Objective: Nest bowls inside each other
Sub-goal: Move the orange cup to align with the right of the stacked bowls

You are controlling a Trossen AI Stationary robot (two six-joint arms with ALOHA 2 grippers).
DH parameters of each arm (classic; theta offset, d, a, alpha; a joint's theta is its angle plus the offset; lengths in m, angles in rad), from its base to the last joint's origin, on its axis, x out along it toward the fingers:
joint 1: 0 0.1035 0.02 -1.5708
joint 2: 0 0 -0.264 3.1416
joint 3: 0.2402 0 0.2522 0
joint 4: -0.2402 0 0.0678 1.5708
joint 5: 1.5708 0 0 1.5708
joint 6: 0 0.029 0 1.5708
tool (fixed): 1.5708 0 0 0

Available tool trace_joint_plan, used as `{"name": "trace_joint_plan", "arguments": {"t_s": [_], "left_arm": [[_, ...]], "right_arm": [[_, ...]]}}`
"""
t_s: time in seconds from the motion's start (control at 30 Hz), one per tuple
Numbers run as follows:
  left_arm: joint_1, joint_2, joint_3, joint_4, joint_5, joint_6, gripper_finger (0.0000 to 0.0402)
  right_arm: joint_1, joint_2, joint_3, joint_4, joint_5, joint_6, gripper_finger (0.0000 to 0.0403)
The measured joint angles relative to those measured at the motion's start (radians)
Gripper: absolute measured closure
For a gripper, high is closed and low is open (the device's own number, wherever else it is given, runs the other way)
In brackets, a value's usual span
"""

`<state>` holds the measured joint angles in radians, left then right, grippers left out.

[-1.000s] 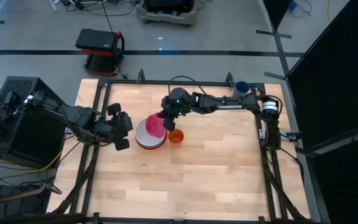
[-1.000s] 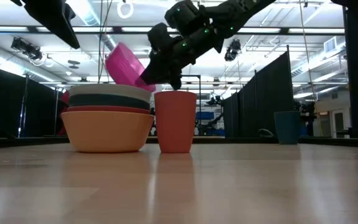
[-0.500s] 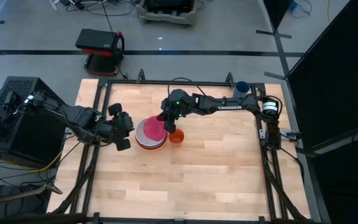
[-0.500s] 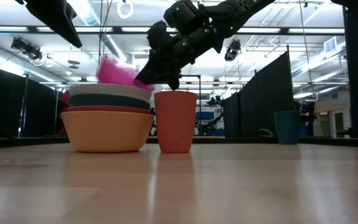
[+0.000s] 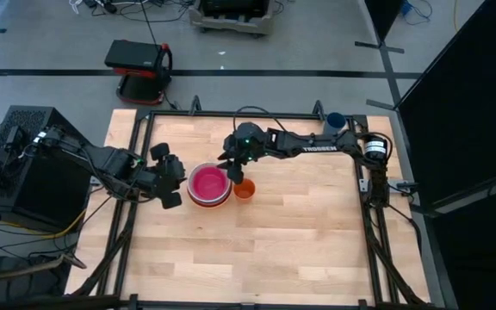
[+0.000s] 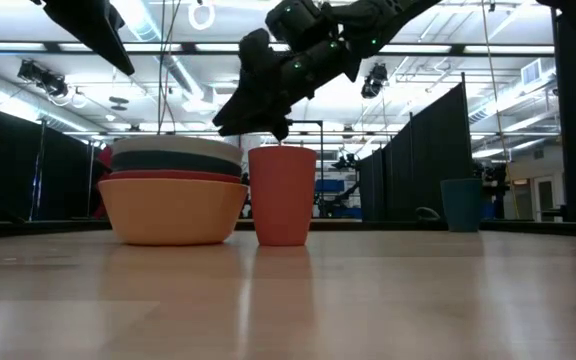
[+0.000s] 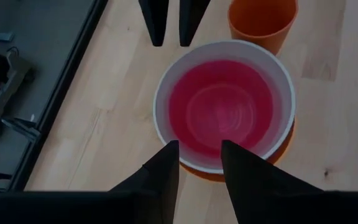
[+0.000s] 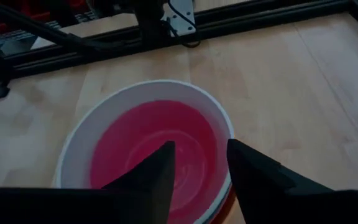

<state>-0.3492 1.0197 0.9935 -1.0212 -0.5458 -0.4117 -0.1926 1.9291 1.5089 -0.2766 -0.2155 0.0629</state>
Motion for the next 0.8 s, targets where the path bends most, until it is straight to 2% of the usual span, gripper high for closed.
{"name": "trace_joint_plan", "arguments": {"t_s": [0.3,0.43,0.63,0.8], "left_arm": [[0.000,0.000,-0.055,0.103,0.025,0.042,0.0286],[0.000,0.000,-0.128,0.184,0.068,0.073,0.0284],[0.000,0.001,-0.202,0.274,0.114,0.094,0.0279],[0.000,0.001,-0.211,0.281,0.114,0.092,0.0280]], "right_arm": [[0.001,-0.077,0.000,-0.234,0.028,-0.015,0.0260],[0.022,-0.093,-0.001,-0.345,0.059,-0.014,0.0270],[0.050,-0.095,-0.003,-0.385,0.060,-0.014,0.0281],[0.055,-0.095,-0.008,-0.386,0.071,-0.010,0.0271]]}}
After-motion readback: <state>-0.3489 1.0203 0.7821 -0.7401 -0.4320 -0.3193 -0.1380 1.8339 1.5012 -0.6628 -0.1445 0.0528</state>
